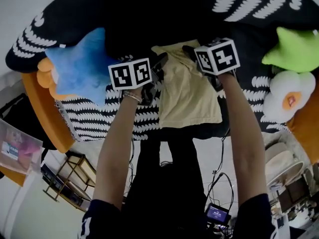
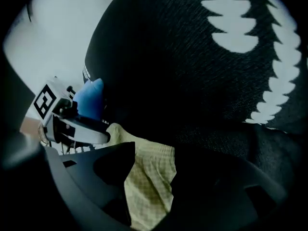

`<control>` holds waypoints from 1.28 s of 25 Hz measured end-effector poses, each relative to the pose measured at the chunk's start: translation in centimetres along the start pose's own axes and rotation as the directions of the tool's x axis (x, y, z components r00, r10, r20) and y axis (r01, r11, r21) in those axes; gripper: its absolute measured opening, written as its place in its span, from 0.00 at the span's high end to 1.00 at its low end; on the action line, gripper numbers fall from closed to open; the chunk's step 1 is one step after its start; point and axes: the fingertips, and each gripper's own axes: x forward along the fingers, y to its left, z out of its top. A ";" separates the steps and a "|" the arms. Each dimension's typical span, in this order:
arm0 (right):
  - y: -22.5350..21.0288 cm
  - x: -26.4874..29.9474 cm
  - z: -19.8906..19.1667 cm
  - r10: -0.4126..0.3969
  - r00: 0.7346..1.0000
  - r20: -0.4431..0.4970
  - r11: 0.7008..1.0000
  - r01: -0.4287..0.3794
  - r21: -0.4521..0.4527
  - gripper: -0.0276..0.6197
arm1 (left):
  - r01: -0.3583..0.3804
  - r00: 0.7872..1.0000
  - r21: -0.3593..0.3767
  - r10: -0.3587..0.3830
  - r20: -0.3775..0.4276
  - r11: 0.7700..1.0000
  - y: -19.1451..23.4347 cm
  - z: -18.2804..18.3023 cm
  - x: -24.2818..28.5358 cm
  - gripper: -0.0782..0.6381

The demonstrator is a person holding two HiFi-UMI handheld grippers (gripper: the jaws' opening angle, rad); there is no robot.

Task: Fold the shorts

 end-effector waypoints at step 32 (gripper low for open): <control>15.9 -19.3 -2.6 0.545 0.823 0.159 0.697 -0.340 -0.631 0.83 | 0.970 0.242 0.078 -0.938 -0.247 0.230 -16.4 -3.8 -8.9 0.68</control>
